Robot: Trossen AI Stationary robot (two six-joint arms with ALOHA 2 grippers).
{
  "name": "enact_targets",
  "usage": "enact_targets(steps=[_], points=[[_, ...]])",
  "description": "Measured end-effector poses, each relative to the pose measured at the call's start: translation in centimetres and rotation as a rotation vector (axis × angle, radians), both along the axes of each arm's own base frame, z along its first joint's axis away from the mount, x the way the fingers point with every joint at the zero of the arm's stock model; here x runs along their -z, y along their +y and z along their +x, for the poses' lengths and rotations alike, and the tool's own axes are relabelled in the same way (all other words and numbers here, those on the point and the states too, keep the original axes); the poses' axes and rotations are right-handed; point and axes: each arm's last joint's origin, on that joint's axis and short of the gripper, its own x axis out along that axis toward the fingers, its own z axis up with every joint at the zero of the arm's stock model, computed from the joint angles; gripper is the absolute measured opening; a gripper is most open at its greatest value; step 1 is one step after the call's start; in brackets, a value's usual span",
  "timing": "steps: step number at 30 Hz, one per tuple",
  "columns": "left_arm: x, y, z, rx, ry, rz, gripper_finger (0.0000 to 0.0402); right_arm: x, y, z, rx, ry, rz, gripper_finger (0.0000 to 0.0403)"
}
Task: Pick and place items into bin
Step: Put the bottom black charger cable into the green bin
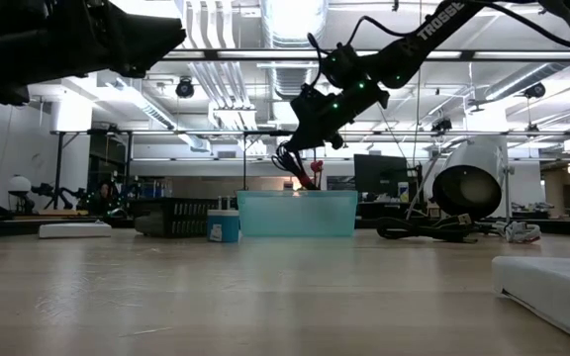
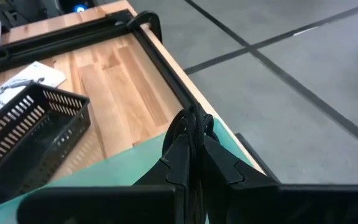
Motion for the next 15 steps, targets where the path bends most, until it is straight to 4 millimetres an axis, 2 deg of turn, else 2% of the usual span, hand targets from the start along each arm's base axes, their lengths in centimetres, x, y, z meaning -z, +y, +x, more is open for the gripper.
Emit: enact_targets(steps=[9, 15], points=[[0.01, -0.01, 0.0, 0.0, 0.0, 0.001, 0.0208, -0.01, -0.16, -0.15, 0.013, 0.001, 0.031, 0.0013], [-0.02, 0.0, -0.02, 0.0, -0.003, 0.001, 0.0208, -0.89, -0.84, -0.16, -0.015, -0.036, 0.074, 0.0013]])
